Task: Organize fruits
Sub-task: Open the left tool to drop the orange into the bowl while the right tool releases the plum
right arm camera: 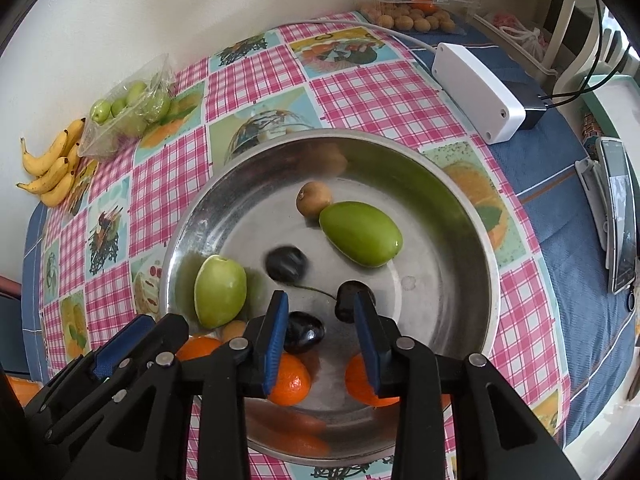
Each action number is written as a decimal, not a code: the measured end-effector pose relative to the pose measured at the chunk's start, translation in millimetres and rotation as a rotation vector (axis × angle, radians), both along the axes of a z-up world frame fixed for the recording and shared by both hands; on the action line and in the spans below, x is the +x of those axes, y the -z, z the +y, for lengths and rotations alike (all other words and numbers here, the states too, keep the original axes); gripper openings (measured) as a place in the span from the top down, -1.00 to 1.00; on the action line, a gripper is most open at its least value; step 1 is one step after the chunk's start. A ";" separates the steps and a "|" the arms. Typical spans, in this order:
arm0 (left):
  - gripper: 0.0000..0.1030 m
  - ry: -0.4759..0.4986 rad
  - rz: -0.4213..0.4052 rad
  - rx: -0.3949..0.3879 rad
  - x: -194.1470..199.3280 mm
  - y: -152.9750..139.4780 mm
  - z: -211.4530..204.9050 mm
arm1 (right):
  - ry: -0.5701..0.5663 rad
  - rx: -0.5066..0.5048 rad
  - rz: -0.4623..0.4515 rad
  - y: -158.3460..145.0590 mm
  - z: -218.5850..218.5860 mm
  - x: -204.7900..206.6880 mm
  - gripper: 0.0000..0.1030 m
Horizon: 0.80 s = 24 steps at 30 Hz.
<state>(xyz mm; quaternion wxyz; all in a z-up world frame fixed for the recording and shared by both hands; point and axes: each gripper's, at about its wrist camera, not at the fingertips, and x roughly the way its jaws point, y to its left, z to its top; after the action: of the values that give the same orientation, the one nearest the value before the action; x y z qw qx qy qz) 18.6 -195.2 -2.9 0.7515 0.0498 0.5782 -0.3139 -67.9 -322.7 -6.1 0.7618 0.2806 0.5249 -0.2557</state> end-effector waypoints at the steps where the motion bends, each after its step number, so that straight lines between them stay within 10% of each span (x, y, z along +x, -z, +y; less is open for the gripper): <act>1: 0.28 0.000 -0.002 -0.001 -0.1 -0.7 0.0 | 0.001 -0.002 -0.002 -0.9 0.2 -0.3 0.32; 24: -0.19 -0.166 -0.019 0.072 39.2 12.7 40.9 | -0.007 0.004 0.014 4.6 -0.1 3.7 0.29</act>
<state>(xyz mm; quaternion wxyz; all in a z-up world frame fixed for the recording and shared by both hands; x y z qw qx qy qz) 57.7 -154.3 -15.6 0.7780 0.0314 0.5841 -0.2291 -64.2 -322.9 -10.7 0.7584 0.2786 0.5318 -0.2537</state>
